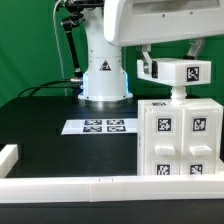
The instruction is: Assemble cabinet
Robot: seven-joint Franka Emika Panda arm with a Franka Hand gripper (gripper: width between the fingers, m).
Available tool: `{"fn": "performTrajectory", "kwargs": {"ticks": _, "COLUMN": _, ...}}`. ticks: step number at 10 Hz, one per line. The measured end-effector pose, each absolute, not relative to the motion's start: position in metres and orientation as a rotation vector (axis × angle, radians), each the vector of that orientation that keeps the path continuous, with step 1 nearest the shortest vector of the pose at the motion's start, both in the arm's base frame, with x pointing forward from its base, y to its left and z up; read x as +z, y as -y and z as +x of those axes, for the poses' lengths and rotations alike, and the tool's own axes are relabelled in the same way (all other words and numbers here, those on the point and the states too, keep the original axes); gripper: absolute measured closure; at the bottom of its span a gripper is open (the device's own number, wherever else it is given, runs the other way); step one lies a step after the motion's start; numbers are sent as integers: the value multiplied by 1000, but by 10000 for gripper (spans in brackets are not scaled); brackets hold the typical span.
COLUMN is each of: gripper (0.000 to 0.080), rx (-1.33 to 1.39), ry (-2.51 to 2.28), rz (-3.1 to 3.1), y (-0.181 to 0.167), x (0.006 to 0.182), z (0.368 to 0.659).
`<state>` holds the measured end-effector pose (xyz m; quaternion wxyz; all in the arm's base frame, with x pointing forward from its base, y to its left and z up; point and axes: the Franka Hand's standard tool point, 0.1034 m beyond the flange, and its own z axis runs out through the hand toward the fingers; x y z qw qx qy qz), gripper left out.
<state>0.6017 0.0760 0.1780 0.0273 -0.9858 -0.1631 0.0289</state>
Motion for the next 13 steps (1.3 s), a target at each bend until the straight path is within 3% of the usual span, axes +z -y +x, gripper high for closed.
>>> {"fn": "performTrajectory", "kwargs": {"ticks": 13, "gripper": 239, "rx": 67, "ry": 520, "rz": -3041, "y": -82, "x": 157, "z": 620}}
